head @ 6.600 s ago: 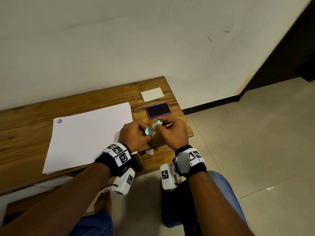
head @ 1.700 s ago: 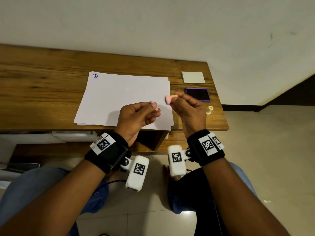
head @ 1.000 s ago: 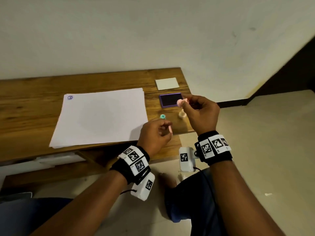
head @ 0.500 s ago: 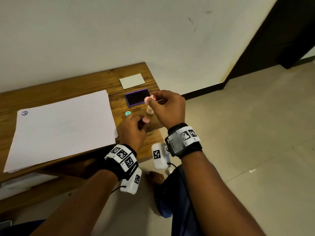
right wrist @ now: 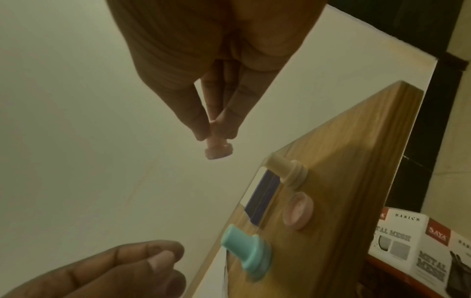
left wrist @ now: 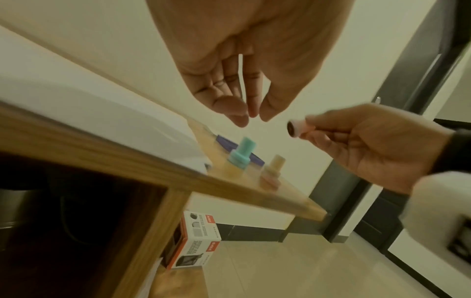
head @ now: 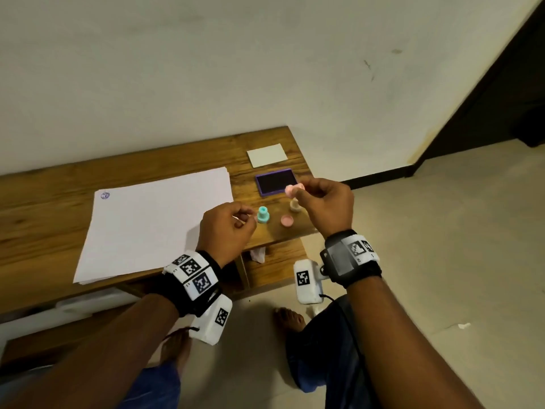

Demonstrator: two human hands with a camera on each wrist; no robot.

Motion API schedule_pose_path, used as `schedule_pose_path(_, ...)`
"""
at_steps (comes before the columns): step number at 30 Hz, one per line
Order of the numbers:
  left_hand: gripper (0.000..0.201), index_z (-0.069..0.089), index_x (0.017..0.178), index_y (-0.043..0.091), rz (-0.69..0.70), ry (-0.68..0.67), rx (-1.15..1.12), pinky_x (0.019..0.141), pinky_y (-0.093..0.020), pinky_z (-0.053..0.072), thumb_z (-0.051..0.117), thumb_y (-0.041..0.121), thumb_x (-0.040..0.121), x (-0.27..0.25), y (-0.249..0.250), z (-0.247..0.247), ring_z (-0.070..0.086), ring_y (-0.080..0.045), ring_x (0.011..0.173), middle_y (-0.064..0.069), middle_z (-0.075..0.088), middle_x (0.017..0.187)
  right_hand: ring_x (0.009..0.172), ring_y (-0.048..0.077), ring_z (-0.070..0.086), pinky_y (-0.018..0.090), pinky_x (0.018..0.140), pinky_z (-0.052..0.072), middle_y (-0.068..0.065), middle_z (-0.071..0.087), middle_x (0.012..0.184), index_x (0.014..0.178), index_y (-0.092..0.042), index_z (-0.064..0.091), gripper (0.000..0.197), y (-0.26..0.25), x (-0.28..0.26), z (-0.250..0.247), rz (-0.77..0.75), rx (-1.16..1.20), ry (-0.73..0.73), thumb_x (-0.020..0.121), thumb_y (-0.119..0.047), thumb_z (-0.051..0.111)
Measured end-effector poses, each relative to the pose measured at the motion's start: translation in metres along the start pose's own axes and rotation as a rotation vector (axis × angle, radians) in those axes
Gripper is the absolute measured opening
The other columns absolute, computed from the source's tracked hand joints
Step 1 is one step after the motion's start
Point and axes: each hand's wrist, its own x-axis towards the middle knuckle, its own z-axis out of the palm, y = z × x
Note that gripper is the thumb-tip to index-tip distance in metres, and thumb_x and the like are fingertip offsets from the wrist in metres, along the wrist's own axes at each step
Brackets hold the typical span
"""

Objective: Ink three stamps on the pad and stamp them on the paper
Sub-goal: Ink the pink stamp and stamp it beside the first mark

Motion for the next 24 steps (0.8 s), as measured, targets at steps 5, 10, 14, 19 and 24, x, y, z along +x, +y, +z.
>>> schedule_pose_path(5, 0.022, 0.071, 0.106, 0.016, -0.037, -0.095, 0.076, 0.07, -0.02, 0.048, 0.069, 0.014, 0.084, 0.048, -0.008, -0.025, 0.064, -0.013, 0.078, 0.001, 0.07, 0.097, 0.08, 0.009, 0.074, 0.034, 0.08, 0.062, -0.006, 0.077, 0.081, 0.092, -0.018, 0.08, 0.024, -0.012, 0.019, 0.006, 0.024, -0.065, -0.063, 0.072, -0.03, 0.088)
schedule_pose_path(10, 0.046, 0.063, 0.122, 0.018, -0.072, -0.309, 0.221, 0.075, -0.023, 0.044, 0.075, 0.022, 0.077, 0.094, -0.013, -0.017, 0.063, -0.015, 0.084, 0.003, 0.066, 0.103, 0.081, 0.013, 0.073, 0.035, 0.08, 0.061, -0.003, 0.076, 0.079, 0.085, -0.018, 0.08, 0.017, -0.031, 0.074, 0.015, -0.026, -0.356, -0.216, 0.073, -0.03, 0.085)
schedule_pose_path(14, 0.068, 0.052, 0.135, 0.019, -0.077, -0.385, 0.262, 0.089, -0.031, 0.05, 0.079, 0.025, 0.072, 0.113, -0.009, -0.004, 0.061, -0.019, 0.104, -0.002, 0.063, 0.117, 0.086, 0.015, 0.071, 0.032, 0.079, 0.059, -0.002, 0.076, 0.086, 0.079, -0.02, 0.08, 0.019, -0.033, 0.109, 0.032, 0.011, -0.557, -0.328, 0.067, -0.03, 0.09)
schedule_pose_path(19, 0.079, 0.05, 0.135, 0.018, -0.075, -0.446, 0.269, 0.081, -0.028, 0.044, 0.085, 0.03, 0.065, 0.126, -0.009, 0.017, 0.058, -0.023, 0.11, -0.004, 0.06, 0.12, 0.084, 0.014, 0.069, 0.023, 0.063, 0.049, -0.005, 0.073, 0.08, 0.083, -0.021, 0.082, 0.021, -0.033, 0.126, 0.051, -0.022, -0.768, -0.47, 0.065, -0.029, 0.089)
schedule_pose_path(24, 0.07, 0.06, 0.124, 0.021, -0.048, -0.39, 0.317, 0.074, -0.027, 0.041, 0.086, 0.036, 0.06, 0.133, -0.014, 0.029, 0.056, -0.022, 0.099, -0.007, 0.058, 0.113, 0.082, 0.014, 0.067, 0.022, 0.061, 0.049, -0.005, 0.072, 0.081, 0.085, -0.019, 0.083, 0.022, -0.032, 0.128, 0.06, -0.084, -0.84, -0.513, 0.065, -0.028, 0.088)
